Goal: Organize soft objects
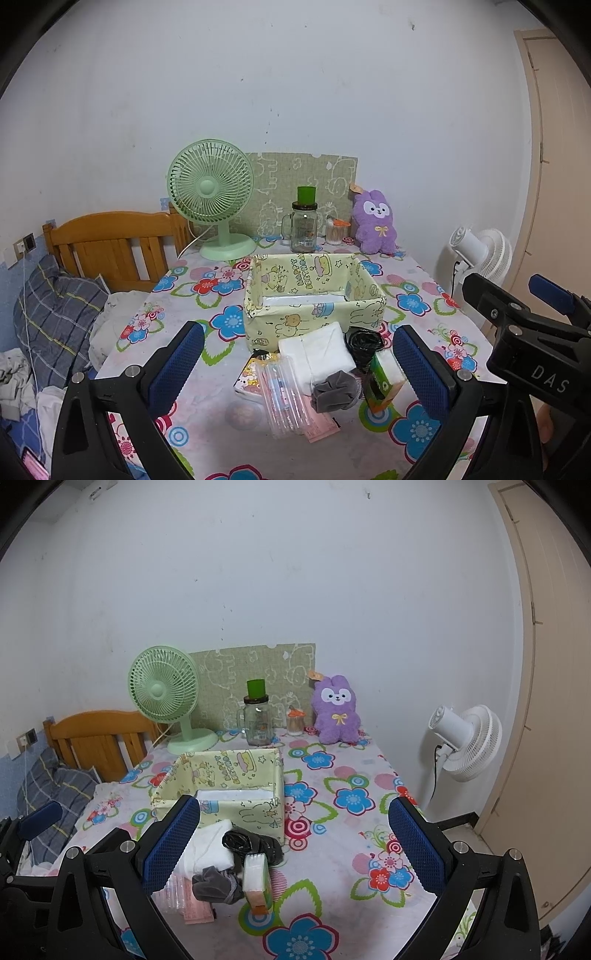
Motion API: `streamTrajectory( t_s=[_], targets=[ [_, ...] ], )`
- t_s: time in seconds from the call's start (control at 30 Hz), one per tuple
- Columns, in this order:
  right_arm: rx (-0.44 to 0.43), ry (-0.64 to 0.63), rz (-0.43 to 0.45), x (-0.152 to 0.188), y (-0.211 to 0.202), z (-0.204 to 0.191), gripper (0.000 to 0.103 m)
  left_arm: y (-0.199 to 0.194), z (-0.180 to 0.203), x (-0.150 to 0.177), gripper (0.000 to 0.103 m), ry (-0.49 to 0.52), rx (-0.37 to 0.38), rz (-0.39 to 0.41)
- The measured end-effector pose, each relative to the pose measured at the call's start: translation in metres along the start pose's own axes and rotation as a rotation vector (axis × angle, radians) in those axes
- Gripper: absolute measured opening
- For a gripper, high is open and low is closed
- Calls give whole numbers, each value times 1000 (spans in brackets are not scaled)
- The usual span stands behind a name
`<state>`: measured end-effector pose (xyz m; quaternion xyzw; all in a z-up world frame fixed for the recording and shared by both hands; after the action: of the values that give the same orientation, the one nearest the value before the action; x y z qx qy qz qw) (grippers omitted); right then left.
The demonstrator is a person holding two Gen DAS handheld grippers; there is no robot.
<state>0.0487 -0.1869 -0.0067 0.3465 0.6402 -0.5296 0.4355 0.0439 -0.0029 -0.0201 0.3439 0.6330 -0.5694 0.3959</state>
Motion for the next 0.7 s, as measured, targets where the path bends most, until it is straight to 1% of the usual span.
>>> streamTrajectory(
  t_s=[0.7],
  targets=[
    [2, -1, 3, -2, -2, -1, 103, -2, -1, -1, 102, -4, 3, 3]
  ],
)
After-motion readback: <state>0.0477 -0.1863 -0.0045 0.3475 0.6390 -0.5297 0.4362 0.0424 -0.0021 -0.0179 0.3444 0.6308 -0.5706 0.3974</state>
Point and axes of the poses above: each gripper's, at about its wrist camera, not at the fingertips, and y roughly the way its jaws point, z to its right, x to its underside, the point moved 5 cm from there along y, roughly the way its jaws point, and after that the axes turned 9 degrees about -x, right-handed, at the moved point
